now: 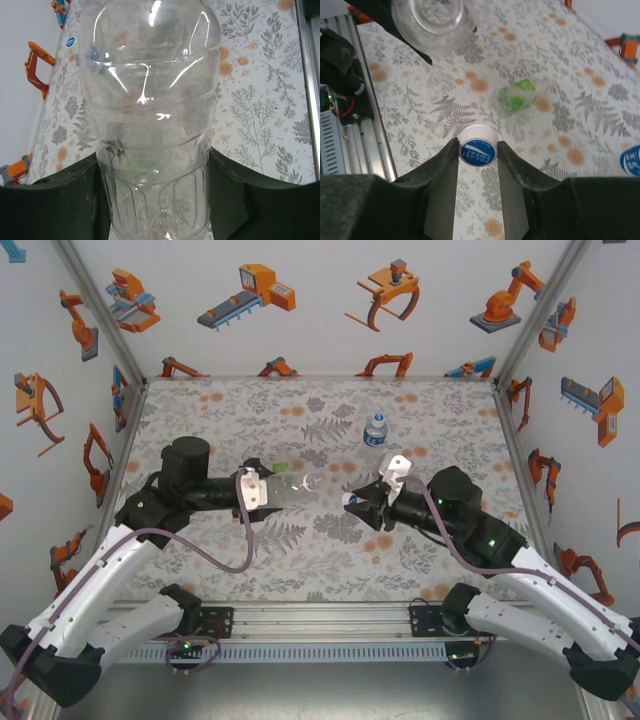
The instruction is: Screw on the bottle caps
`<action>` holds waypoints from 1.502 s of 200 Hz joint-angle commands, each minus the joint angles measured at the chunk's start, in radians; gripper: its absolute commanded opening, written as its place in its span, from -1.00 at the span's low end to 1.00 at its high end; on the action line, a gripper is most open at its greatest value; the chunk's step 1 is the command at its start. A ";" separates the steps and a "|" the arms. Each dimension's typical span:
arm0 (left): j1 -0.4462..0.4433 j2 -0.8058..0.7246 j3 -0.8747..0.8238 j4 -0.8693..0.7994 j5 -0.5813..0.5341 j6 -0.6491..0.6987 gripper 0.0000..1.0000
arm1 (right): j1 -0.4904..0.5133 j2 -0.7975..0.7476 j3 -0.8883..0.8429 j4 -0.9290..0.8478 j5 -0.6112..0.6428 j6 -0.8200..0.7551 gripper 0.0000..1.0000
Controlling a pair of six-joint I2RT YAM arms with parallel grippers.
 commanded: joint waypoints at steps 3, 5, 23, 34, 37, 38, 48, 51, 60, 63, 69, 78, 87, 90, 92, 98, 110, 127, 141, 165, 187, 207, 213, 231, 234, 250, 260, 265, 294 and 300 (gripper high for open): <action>-0.020 0.010 0.041 -0.074 0.001 0.093 -1.00 | 0.003 0.008 0.062 0.070 -0.115 -0.063 -1.00; -0.023 0.009 0.043 -0.077 -0.004 0.098 -1.00 | 0.003 0.009 0.064 0.071 -0.122 -0.066 -1.00; -0.038 0.013 0.053 -0.104 -0.043 0.119 -1.00 | 0.002 0.025 0.075 0.108 -0.171 -0.073 -1.00; -0.044 0.015 0.061 -0.121 -0.055 0.130 -1.00 | 0.003 0.034 0.083 0.124 -0.191 -0.072 -1.00; -0.045 0.016 0.061 -0.125 -0.058 0.132 -1.00 | 0.003 0.037 0.086 0.127 -0.197 -0.072 -1.00; -0.046 0.016 0.062 -0.126 -0.059 0.133 -1.00 | 0.004 0.037 0.086 0.127 -0.199 -0.072 -1.00; -0.047 0.016 0.066 -0.137 -0.070 0.136 -1.00 | 0.005 0.044 0.094 0.137 -0.217 -0.070 -1.00; -0.048 0.016 0.066 -0.138 -0.072 0.136 -1.00 | 0.005 0.045 0.096 0.142 -0.222 -0.071 -1.00; -0.050 0.015 0.066 -0.143 -0.078 0.137 -1.00 | 0.004 0.048 0.098 0.155 -0.239 -0.072 -1.00; -0.050 0.014 0.067 -0.144 -0.077 0.138 -1.00 | 0.004 0.048 0.097 0.160 -0.243 -0.072 -1.00; -0.051 0.013 0.067 -0.145 -0.077 0.137 -1.00 | 0.004 0.050 0.097 0.166 -0.251 -0.072 -1.00; -0.053 0.012 0.067 -0.145 -0.076 0.136 -1.00 | 0.005 0.053 0.099 0.169 -0.256 -0.072 -1.00; -0.056 0.012 0.068 -0.144 -0.074 0.135 -1.00 | 0.005 0.058 0.102 0.165 -0.259 -0.072 -1.00; -0.057 0.012 0.070 -0.144 -0.074 0.135 -1.00 | 0.005 0.059 0.102 0.164 -0.260 -0.072 -1.00; -0.059 0.012 0.070 -0.144 -0.074 0.135 -1.00 | 0.006 0.061 0.102 0.164 -0.261 -0.073 -1.00; -0.061 0.012 0.070 -0.143 -0.074 0.134 -1.00 | 0.006 0.064 0.103 0.164 -0.264 -0.072 -1.00; -0.067 0.013 0.070 -0.144 -0.074 0.133 -1.00 | 0.008 0.070 0.103 0.170 -0.270 -0.072 -1.00; -0.073 0.014 0.072 -0.144 -0.074 0.132 -1.00 | 0.007 0.081 0.108 0.172 -0.269 -0.072 -1.00; -0.077 0.016 0.072 -0.145 -0.074 0.134 -1.00 | 0.009 0.091 0.110 0.175 -0.271 -0.072 -1.00; -0.081 0.018 0.072 -0.144 -0.074 0.137 -1.00 | 0.012 0.102 0.111 0.184 -0.277 -0.072 -1.00; -0.085 0.022 0.072 -0.145 -0.077 0.142 -1.00 | 0.017 0.109 0.116 0.183 -0.284 -0.072 -1.00; -0.087 0.024 0.073 -0.144 -0.077 0.146 -1.00 | 0.018 0.113 0.125 0.172 -0.289 -0.075 -1.00; -0.088 0.025 0.073 -0.145 -0.077 0.148 -1.00 | 0.018 0.115 0.128 0.168 -0.291 -0.078 -1.00; -0.089 0.030 0.073 -0.147 -0.078 0.154 -1.00 | 0.018 0.124 0.143 0.141 -0.297 -0.094 -1.00; -0.091 0.030 0.074 -0.146 -0.078 0.155 -1.00 | 0.018 0.126 0.147 0.135 -0.299 -0.096 -1.00; -0.092 0.034 0.078 -0.150 -0.080 0.158 -1.00 | 0.018 0.139 0.172 0.092 -0.306 -0.118 -1.00; -0.093 0.035 0.078 -0.150 -0.082 0.161 -1.00 | 0.020 0.146 0.188 0.064 -0.308 -0.133 -1.00; -0.094 0.035 0.078 -0.151 -0.082 0.160 -1.00 | 0.020 0.151 0.196 0.052 -0.310 -0.141 -1.00; -0.098 0.037 0.076 -0.151 -0.077 0.161 -1.00 | 0.021 0.174 0.242 -0.036 -0.326 -0.190 -1.00; -0.100 0.036 0.076 -0.150 -0.077 0.160 -1.00 | 0.022 0.181 0.252 -0.053 -0.329 -0.203 -1.00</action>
